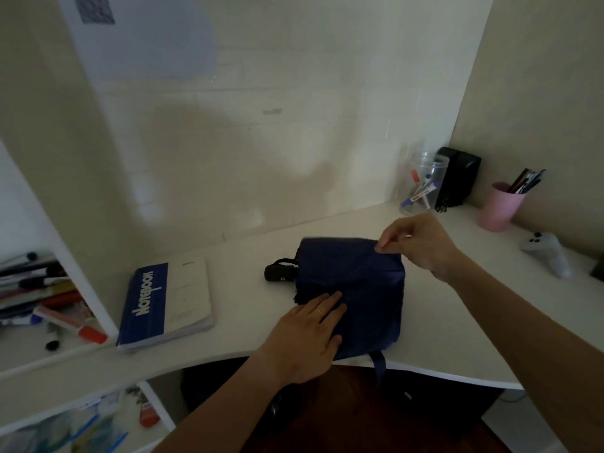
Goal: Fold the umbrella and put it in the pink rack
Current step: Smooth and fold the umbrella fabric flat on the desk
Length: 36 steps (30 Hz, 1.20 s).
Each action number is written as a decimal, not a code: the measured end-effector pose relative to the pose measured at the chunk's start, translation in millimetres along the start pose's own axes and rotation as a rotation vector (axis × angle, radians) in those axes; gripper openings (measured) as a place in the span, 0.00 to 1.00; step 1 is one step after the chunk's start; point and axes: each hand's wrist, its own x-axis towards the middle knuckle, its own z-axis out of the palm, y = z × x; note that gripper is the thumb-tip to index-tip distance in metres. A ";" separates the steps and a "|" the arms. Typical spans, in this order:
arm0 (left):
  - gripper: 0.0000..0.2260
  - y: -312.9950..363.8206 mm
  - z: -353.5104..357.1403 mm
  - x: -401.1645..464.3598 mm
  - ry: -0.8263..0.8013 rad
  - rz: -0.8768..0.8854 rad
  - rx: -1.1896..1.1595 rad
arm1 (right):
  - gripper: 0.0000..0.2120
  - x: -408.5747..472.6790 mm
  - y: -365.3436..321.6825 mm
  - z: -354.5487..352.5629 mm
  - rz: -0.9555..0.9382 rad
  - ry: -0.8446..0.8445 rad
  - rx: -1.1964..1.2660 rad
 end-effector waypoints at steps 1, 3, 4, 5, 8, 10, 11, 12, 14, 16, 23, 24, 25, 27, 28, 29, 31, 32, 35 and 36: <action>0.27 0.2 1.0 0.1 0.005 0.007 0.000 | 0.08 -5.1 -0.2 -0.9 -0.024 -0.022 0.038; 0.28 1.9 1.2 0.1 0.021 0.011 0.002 | 0.08 -9.3 3.3 -1.1 -0.010 -0.112 0.048; 0.28 2.3 0.8 0.5 0.020 0.011 0.004 | 0.08 -7.6 5.0 -1.7 0.037 -0.141 0.065; 0.28 2.3 0.5 1.1 0.015 0.010 0.007 | 0.13 -3.3 7.4 -2.8 0.092 -0.151 0.067; 0.27 2.0 -1.0 1.7 0.003 0.006 0.009 | 0.38 9.2 9.8 -3.8 0.304 -0.173 -0.071; 0.26 2.9 -2.4 1.8 0.003 0.001 0.011 | 0.43 13.1 7.7 -0.7 0.354 -0.200 -0.037; 0.26 3.0 -3.3 1.7 0.004 0.000 0.010 | 0.41 12.9 4.7 -0.1 0.336 -0.176 0.021; 0.26 2.5 -3.4 1.7 0.006 0.002 0.010 | 0.39 11.0 0.5 -0.3 0.300 -0.128 0.075; 0.27 1.5 -1.4 1.7 0.022 0.005 0.007 | 0.37 6.2 -5.6 -3.6 0.212 -0.034 0.134; 0.27 0.5 -1.0 1.7 0.031 0.010 -0.002 | 0.36 -4.1 -9.4 -7.3 0.156 -0.004 0.132; 0.26 -2.3 -13.3 4.7 0.041 -0.013 -0.050 | 0.09 -50.8 -1.4 -2.5 -0.140 -0.010 -0.230; 0.26 -1.9 -15.5 4.8 0.028 -0.017 -0.055 | 0.09 -58.0 1.9 2.1 -0.191 0.009 -0.277; 0.27 -1.4 -17.1 5.0 0.016 -0.022 -0.066 | 0.09 -66.1 5.3 7.9 -0.242 0.027 -0.310; 0.27 -1.5 -18.9 4.9 0.012 -0.035 -0.098 | 0.11 -83.2 13.5 22.2 -0.339 0.064 -0.351; 0.26 -2.4 -18.3 5.0 0.011 -0.041 -0.132 | 0.13 -91.1 20.1 29.3 -0.373 0.080 -0.365; 0.25 -2.3 -18.8 4.9 0.009 -0.047 -0.186 | 0.14 -98.4 28.0 35.8 -0.396 0.085 -0.384; 0.22 -1.8 -20.0 3.2 0.018 -0.055 -0.329 | 0.16 -109.0 45.8 45.4 -0.401 0.055 -0.446; 0.21 -3.1 -20.0 3.0 0.016 -0.070 -0.420 | 0.16 -112.6 53.7 48.4 -0.398 0.034 -0.486; 0.20 -9.5 -22.4 2.2 0.058 -0.198 -0.818 | 0.16 -117.6 67.8 50.5 -0.388 -0.005 -0.533; 0.17 -12.7 -23.2 2.7 0.112 -0.263 -0.964 | 0.17 -117.7 69.5 49.6 -0.393 -0.005 -0.529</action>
